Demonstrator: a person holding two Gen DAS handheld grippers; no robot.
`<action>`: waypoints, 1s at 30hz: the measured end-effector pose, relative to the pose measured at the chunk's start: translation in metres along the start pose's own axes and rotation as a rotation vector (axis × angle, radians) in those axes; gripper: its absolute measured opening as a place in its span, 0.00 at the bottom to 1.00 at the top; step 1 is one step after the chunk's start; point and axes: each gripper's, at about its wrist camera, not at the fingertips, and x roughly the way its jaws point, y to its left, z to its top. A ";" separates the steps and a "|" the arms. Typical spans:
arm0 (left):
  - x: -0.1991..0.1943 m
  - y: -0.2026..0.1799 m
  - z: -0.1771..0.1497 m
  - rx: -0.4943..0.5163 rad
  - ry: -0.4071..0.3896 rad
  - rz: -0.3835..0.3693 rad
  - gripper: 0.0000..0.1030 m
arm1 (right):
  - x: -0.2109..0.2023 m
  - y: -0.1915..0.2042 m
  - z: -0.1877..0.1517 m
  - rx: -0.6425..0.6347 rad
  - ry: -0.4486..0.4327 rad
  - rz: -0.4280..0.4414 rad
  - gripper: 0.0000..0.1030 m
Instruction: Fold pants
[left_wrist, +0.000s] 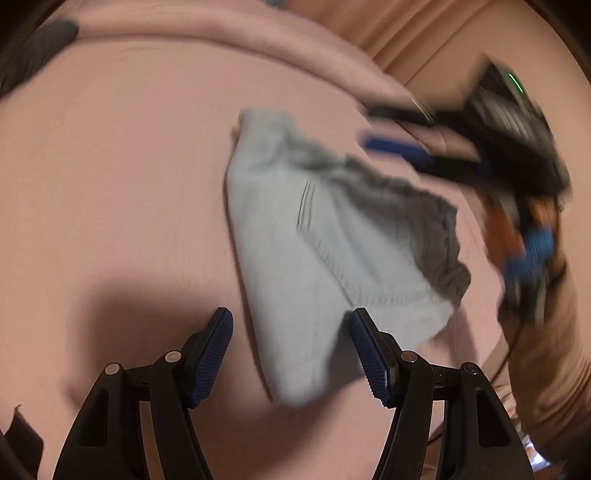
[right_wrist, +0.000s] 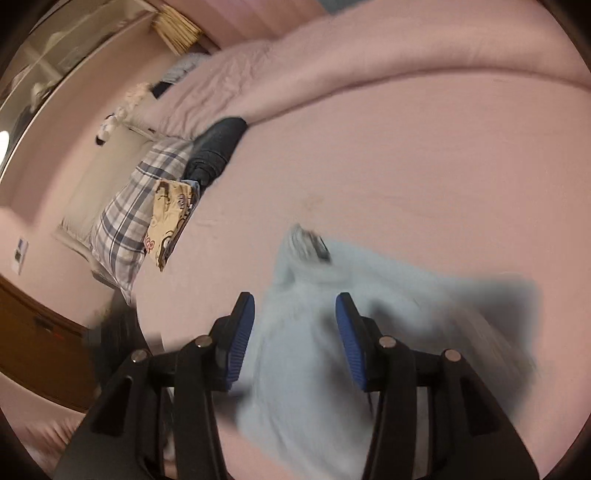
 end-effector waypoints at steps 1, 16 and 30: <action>-0.002 0.003 -0.003 -0.019 -0.014 -0.013 0.63 | 0.018 0.001 0.015 0.010 0.035 0.008 0.45; -0.010 0.001 -0.020 -0.042 0.009 -0.027 0.28 | 0.107 0.027 0.052 -0.044 0.215 -0.102 0.23; -0.032 -0.034 -0.008 0.100 -0.103 0.109 0.48 | -0.067 0.052 -0.088 -0.257 -0.048 -0.310 0.31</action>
